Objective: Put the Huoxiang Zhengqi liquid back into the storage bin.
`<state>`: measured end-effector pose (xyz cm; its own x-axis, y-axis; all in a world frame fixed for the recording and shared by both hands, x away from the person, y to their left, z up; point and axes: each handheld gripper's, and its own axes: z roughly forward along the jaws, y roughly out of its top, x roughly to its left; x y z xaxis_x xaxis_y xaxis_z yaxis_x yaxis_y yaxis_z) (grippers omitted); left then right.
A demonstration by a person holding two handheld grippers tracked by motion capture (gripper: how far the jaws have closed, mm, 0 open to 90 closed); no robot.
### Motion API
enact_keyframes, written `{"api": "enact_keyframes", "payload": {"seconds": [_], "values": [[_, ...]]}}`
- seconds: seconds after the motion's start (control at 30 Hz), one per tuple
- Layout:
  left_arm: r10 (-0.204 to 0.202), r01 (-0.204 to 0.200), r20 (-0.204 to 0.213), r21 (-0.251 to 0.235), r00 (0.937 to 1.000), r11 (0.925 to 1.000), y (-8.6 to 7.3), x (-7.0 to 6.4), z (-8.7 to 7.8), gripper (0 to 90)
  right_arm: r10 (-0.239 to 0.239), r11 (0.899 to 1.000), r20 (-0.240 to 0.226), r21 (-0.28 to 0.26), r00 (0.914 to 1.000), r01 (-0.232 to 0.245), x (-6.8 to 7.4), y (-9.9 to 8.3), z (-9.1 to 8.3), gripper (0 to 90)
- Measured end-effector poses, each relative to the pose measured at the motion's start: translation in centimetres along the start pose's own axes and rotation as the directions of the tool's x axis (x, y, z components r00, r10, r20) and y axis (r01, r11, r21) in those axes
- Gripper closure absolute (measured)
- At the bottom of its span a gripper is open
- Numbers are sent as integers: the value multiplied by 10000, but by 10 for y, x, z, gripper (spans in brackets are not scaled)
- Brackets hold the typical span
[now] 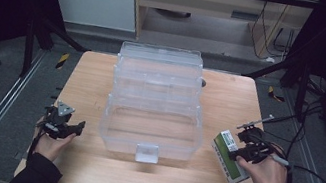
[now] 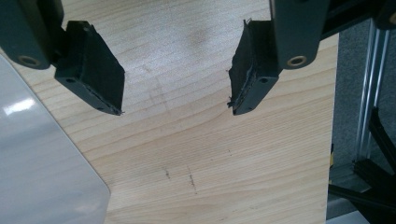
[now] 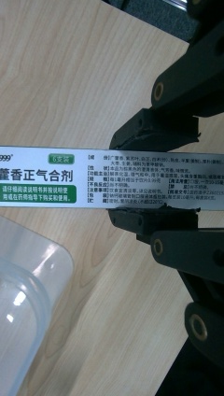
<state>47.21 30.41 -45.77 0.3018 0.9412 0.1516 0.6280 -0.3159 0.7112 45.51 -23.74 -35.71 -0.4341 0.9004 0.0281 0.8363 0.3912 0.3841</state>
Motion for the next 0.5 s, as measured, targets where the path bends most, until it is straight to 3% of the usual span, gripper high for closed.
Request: {"api": "enact_keyframes", "payload": {"seconds": [0.5], "values": [[19, -19, 7, 70, 10000, 10000, 0, -1, 1, 345, -27, 9985, 92, -549, 10000, 32, 0, 16, -25, 639]]}}
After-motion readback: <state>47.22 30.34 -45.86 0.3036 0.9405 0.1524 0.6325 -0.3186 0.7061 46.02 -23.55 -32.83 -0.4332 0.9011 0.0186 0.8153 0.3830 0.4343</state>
